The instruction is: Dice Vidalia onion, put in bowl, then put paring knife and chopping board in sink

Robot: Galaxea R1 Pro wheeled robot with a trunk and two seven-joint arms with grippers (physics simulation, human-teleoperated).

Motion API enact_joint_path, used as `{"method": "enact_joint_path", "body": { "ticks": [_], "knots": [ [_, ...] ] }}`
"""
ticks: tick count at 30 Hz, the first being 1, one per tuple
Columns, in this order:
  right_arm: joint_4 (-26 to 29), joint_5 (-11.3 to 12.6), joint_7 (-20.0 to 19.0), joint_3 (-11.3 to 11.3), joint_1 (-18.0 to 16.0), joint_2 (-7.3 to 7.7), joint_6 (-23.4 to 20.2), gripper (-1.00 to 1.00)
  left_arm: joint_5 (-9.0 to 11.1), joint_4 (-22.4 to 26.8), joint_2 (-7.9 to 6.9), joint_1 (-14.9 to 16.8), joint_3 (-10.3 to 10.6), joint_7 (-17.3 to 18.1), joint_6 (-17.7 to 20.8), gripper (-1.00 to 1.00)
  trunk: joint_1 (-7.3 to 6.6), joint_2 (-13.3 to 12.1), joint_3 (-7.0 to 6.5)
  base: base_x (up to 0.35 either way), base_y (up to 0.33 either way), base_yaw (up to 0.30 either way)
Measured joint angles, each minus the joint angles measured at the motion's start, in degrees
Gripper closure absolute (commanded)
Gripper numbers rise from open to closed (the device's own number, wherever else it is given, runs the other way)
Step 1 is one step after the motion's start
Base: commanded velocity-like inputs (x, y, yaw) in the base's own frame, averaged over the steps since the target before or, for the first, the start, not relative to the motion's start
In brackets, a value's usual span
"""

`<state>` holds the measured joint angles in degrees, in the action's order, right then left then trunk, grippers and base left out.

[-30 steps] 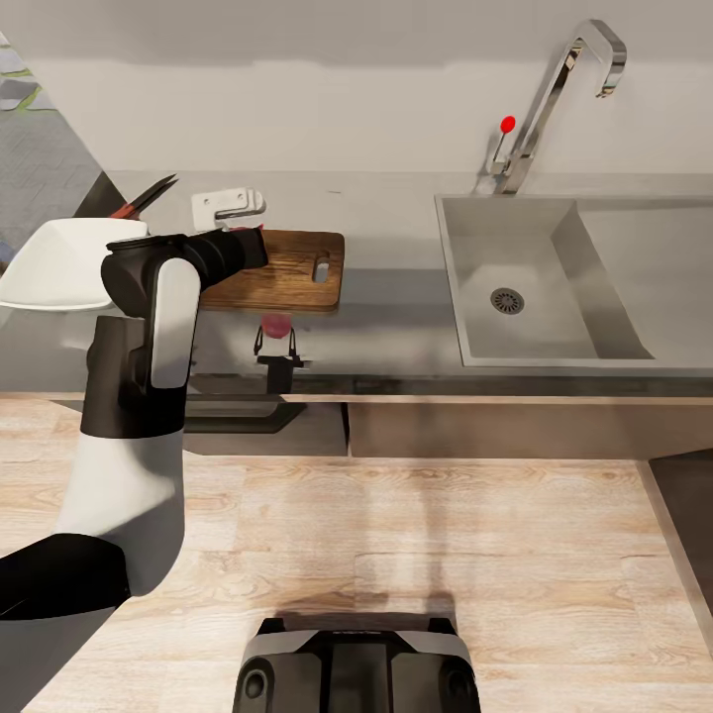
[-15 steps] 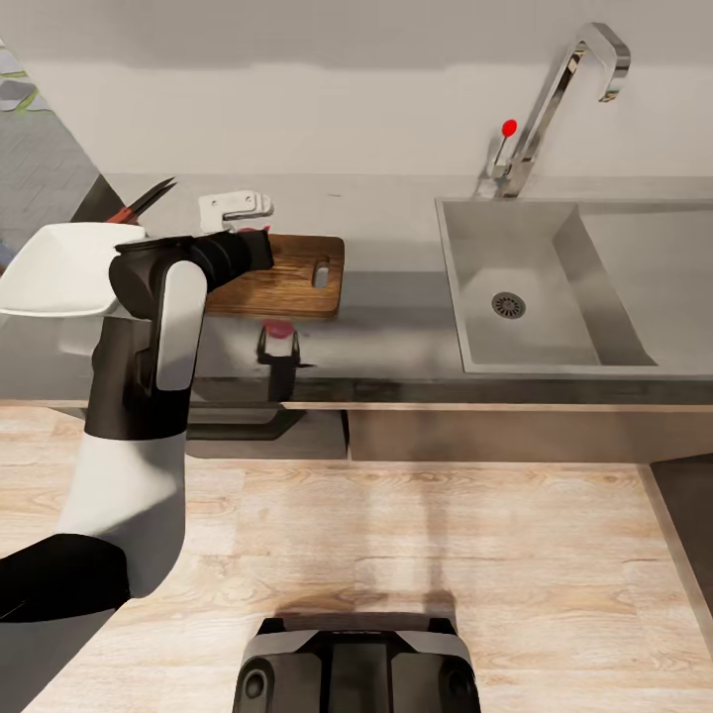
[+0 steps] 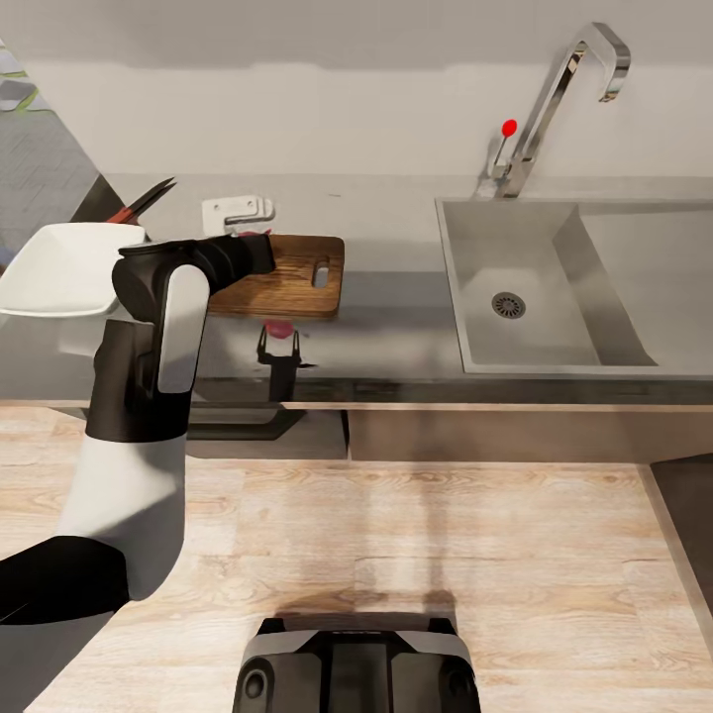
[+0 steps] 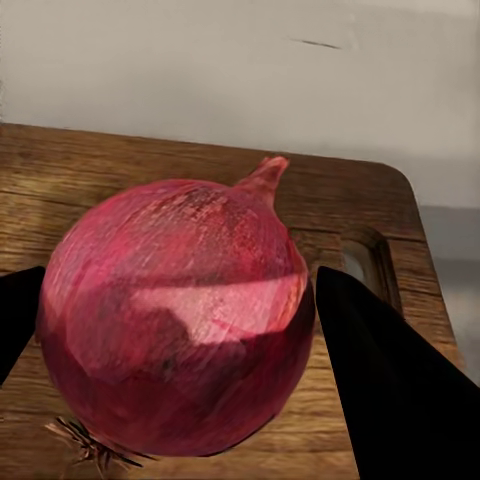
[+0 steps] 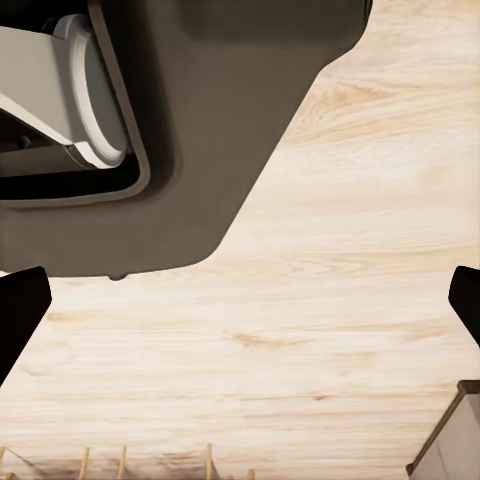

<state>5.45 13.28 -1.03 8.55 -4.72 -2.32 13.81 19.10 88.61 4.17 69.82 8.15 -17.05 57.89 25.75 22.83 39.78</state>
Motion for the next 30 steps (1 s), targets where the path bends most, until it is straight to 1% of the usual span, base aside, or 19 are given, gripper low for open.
{"method": "enact_joint_path", "body": {
  "ticks": [14, 30],
  "knots": [
    [0.0, 0.0, 0.0, 0.0, 0.0, 0.02, 0.0, -1.00, -0.2, -0.1, -0.21, -1.7, 0.0, -0.1, -0.2, 1.00, 0.00, 0.0, 0.00, 0.000, 0.000, 0.000],
    [0.0, 0.0, 0.0, 0.0, 0.0, -0.06, 0.0, -1.00, -0.4, 0.1, -0.41, -2.0, -0.1, -0.1, -0.3, 1.00, 0.00, 0.0, 0.00, 0.000, 0.000, 0.000]
  ]
}}
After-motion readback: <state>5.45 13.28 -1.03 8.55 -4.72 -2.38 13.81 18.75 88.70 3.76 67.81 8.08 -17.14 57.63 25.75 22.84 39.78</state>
